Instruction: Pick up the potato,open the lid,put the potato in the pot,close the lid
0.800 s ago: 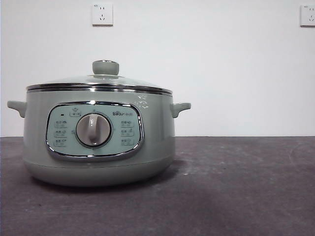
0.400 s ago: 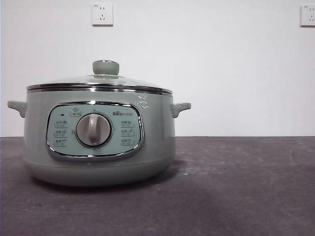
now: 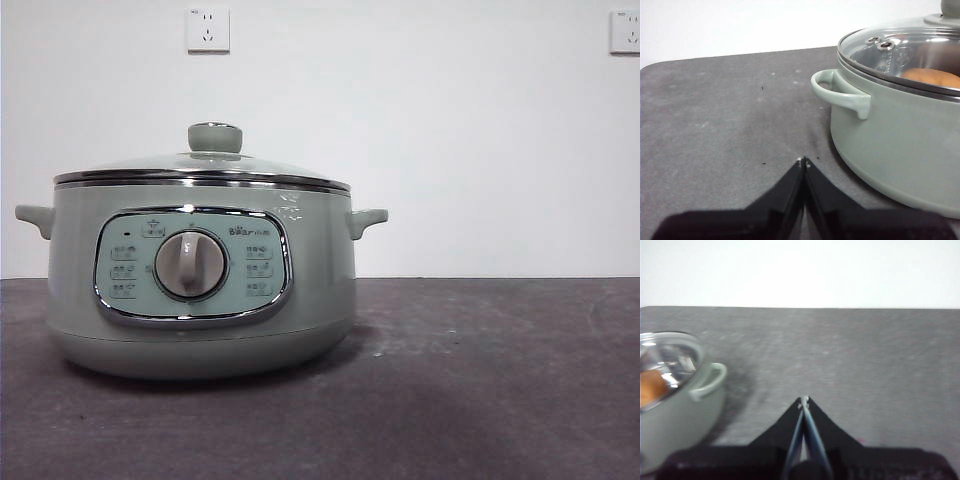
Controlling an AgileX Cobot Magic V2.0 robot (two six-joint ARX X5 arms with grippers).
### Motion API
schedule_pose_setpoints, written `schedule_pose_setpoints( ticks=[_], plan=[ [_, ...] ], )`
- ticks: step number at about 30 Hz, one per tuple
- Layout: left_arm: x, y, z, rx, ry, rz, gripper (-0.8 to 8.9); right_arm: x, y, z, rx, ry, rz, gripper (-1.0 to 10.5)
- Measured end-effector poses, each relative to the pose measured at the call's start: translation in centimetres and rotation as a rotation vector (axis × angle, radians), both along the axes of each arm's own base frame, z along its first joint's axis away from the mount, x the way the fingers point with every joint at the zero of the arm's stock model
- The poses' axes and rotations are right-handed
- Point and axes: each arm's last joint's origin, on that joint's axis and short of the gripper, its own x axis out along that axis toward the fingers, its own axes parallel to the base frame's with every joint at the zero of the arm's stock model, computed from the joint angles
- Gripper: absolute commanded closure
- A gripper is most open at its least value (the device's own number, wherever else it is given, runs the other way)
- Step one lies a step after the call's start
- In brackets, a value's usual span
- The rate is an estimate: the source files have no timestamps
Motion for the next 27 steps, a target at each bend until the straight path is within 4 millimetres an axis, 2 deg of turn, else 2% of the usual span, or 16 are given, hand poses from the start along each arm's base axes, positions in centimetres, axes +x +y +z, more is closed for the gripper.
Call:
schedule_pose_setpoints(
  ticks=[6,9,14,20,22,27],
  plan=[
    [0.0,0.0,0.0,0.000,0.000,0.000,8.17,-0.1,-1.2,-4.0,-0.036,0.028,-0.127,9.5],
    [0.0,0.0,0.0,0.000,0.000,0.000,8.17,0.0,-1.6,-5.8,-0.019,-0.021,-0.165,9.5],
    [0.0,0.0,0.0,0.000,0.000,0.000,8.17,0.8,-1.7,-9.4,0.028,-0.098,-0.089,9.5],
    [0.0,0.0,0.0,0.000,0.000,0.000,8.17,1.2,-1.7,-13.0,0.037,-0.062,-0.022,9.5],
    [0.0,0.0,0.0,0.000,0.000,0.000,8.17,1.4,-1.7,-13.6,0.037,-0.050,-0.022,9.5],
    [0.0,0.0,0.0,0.000,0.000,0.000,8.17,1.4,-1.6,-13.6,0.035,-0.058,-0.020,9.5]
  ],
)
